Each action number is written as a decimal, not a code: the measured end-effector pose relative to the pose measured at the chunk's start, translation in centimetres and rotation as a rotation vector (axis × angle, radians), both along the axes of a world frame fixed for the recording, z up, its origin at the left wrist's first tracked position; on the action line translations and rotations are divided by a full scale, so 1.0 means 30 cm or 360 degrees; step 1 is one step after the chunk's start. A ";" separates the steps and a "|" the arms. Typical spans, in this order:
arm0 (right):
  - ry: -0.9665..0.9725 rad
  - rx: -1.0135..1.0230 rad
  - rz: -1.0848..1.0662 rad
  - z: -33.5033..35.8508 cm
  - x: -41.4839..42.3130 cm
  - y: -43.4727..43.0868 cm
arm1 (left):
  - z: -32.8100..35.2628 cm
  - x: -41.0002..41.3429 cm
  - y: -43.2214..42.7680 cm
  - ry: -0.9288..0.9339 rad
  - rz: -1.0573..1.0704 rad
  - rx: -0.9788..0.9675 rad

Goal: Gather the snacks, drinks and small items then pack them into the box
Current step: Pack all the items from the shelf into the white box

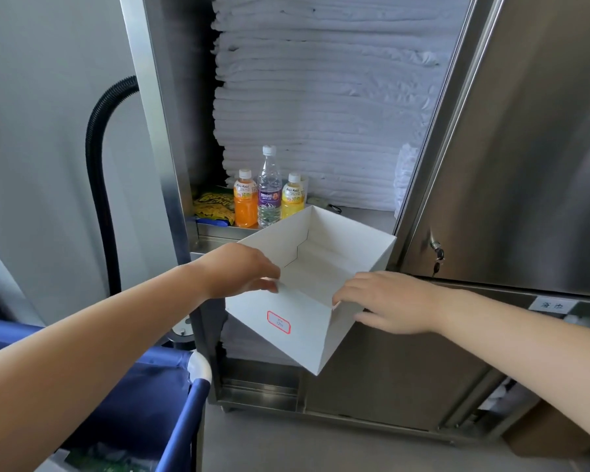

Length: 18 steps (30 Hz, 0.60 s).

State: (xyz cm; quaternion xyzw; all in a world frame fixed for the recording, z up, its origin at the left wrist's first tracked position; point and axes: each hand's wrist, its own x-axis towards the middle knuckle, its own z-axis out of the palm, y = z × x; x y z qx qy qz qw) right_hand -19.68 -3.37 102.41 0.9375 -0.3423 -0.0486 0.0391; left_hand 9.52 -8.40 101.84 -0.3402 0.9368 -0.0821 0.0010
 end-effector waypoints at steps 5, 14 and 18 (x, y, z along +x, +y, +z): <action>-0.0008 -0.0007 -0.0244 -0.016 -0.042 -0.068 | -0.017 0.041 -0.010 -0.0025 0.0031 -0.0008; -0.0026 -0.0237 -0.0209 -0.050 -0.053 -0.160 | -0.020 0.175 -0.034 -0.0166 0.0210 0.0016; 0.0044 -0.0208 -0.0141 -0.079 0.020 -0.178 | -0.037 0.208 -0.048 -0.0395 0.0266 -0.0027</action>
